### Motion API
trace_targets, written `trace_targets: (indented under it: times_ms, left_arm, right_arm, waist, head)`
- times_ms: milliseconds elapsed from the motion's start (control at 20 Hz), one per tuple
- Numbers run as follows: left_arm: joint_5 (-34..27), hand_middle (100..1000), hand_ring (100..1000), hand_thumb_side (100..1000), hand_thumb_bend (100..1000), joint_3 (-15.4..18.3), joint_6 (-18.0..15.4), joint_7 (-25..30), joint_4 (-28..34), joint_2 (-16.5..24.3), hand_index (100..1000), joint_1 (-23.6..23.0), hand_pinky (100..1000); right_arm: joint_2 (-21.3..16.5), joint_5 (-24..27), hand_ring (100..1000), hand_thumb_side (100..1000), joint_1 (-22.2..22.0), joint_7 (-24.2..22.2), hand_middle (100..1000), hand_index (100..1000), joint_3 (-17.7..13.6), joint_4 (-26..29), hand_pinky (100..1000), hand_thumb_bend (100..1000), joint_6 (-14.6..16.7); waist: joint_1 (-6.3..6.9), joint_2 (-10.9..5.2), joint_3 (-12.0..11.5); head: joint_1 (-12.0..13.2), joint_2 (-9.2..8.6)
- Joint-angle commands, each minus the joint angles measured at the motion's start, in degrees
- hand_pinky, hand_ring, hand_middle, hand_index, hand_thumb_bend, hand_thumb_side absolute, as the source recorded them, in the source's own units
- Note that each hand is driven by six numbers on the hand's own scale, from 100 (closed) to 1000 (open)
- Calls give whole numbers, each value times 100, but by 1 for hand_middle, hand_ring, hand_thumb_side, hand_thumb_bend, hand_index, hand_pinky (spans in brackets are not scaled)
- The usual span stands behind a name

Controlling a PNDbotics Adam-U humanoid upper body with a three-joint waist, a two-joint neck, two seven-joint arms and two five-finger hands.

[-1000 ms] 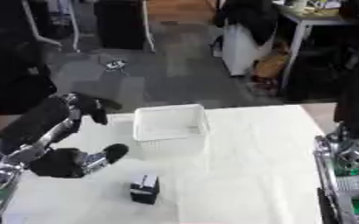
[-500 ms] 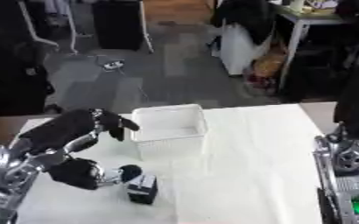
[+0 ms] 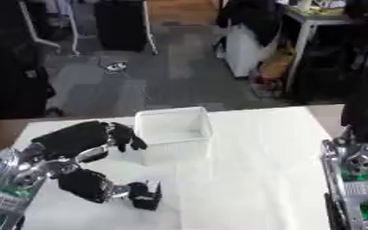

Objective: Pick up objects on the table and place them in the box.

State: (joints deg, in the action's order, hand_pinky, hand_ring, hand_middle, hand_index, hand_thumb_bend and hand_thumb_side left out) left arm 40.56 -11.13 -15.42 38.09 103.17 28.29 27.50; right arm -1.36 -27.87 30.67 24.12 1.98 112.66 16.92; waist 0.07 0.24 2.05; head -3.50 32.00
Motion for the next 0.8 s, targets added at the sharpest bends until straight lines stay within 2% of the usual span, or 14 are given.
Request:
trace_targets:
  times_ms: [50, 250, 650, 800]
  left_arm:
    - [-2, 653, 593, 954, 381, 0, 3, 300, 35, 165, 829, 99, 350]
    - [-8, 647, 594, 953, 373, 0, 28, 599, 34, 161, 826, 115, 361]
    - [58, 663, 602, 905, 411, -6, 15, 914, -29, 152, 828, 128, 383]
    - [105, 687, 635, 891, 415, -31, -1, 1045, -94, 145, 834, 138, 414]
  right_arm:
    - [-52, 9, 737, 1000, 121, -16, 730, 821, -1, 48, 835, 107, 10]
    - [-52, 12, 737, 1000, 123, -18, 730, 821, 0, 46, 835, 108, 12]
    - [-45, 15, 737, 1000, 123, -22, 730, 821, 3, 45, 835, 108, 16]
    - [-42, 16, 737, 1000, 123, -22, 730, 821, 3, 46, 835, 108, 14]
  waist:
    - [14, -62, 12]
    - [14, -63, 14]
    - [16, -64, 21]
    - [17, -62, 27]
  head:
    - [43, 11]
    - [53, 12]
    - [64, 15]
    - [56, 11]
